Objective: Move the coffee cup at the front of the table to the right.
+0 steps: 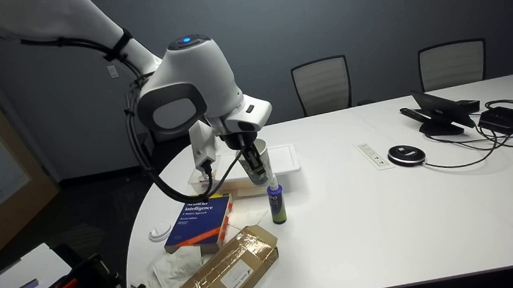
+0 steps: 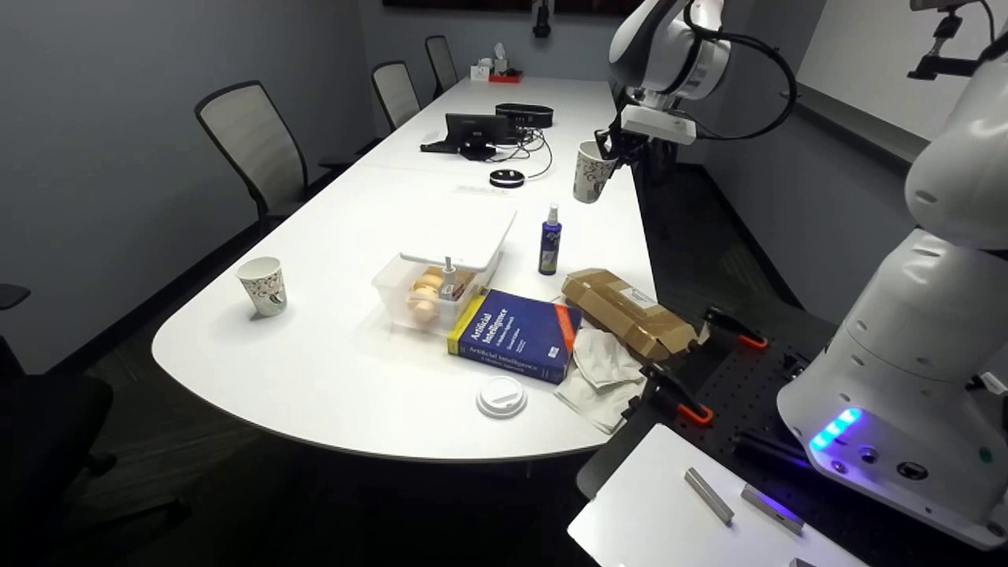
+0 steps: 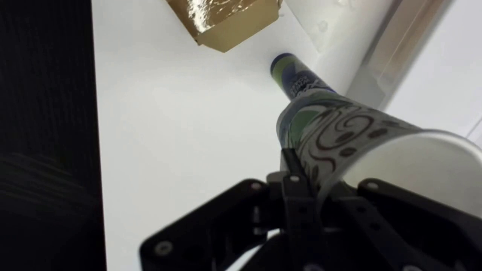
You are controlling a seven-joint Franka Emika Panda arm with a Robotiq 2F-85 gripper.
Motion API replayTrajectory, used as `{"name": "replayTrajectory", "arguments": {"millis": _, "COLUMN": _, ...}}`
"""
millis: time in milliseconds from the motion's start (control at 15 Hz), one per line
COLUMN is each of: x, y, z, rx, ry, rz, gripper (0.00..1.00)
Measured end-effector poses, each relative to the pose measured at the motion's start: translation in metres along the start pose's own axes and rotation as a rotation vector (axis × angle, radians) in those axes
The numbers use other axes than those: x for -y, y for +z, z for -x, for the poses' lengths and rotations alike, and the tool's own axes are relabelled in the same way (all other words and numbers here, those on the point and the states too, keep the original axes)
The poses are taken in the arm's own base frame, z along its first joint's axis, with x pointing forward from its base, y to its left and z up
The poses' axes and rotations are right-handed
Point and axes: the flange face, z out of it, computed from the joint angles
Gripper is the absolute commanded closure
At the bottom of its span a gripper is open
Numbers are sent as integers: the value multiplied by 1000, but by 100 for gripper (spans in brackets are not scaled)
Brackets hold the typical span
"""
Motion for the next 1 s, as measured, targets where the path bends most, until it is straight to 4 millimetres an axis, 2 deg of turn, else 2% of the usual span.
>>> {"name": "replayTrajectory", "arguments": {"millis": 267, "x": -46, "y": -3, "z": -23, "rx": -30, "ry": 63, "rz": -3, "gripper": 100}}
{"name": "replayTrajectory", "arguments": {"millis": 467, "x": -75, "y": 8, "z": -35, "rx": -28, "ry": 74, "rz": -7, "gripper": 100}}
{"name": "replayTrajectory", "arguments": {"millis": 733, "x": -107, "y": 38, "z": -36, "rx": -5, "ry": 71, "rz": -22, "gripper": 100}}
{"name": "replayTrajectory", "arguments": {"millis": 1000, "x": -138, "y": 76, "z": -21, "rx": 46, "ry": 76, "rz": -35, "gripper": 100}}
